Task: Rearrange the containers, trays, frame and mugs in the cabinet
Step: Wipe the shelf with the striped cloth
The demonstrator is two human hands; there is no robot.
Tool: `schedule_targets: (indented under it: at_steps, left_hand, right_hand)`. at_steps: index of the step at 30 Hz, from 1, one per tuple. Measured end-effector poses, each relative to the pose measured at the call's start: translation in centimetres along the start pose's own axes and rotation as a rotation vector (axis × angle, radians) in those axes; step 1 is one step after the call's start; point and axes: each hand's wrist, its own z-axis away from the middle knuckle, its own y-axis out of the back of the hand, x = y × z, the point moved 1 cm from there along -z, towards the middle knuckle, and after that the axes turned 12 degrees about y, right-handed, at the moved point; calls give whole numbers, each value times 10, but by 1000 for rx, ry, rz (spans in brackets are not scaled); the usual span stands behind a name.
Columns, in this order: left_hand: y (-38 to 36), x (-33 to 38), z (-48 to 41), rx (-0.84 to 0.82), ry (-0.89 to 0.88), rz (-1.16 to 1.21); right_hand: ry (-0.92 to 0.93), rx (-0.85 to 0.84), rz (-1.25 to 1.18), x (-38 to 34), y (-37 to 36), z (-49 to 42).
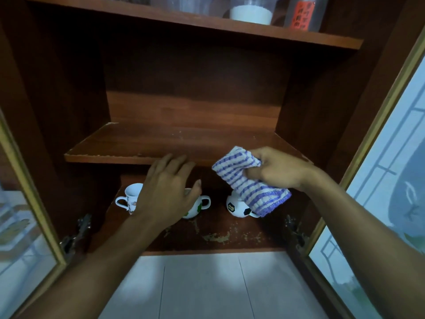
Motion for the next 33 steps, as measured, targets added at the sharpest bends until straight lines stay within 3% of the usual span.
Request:
schedule_targets:
  at_steps: [7,17,26,33]
  left_hand:
    - [-11,4,27,-56,3,-4]
    - [-12,32,66,-118,-48,-139]
    - [-13,45,109,-145,-21,-106]
    - [-13,39,132,-169,-24,-90]
  right_hand:
    - [-57,163,-388,28,-22,33]
    - [-255,400,-709,67,-50,78]
    - [-611,445,-767,134,-125,111]
    - [-730,398,-609,158,-169,124]
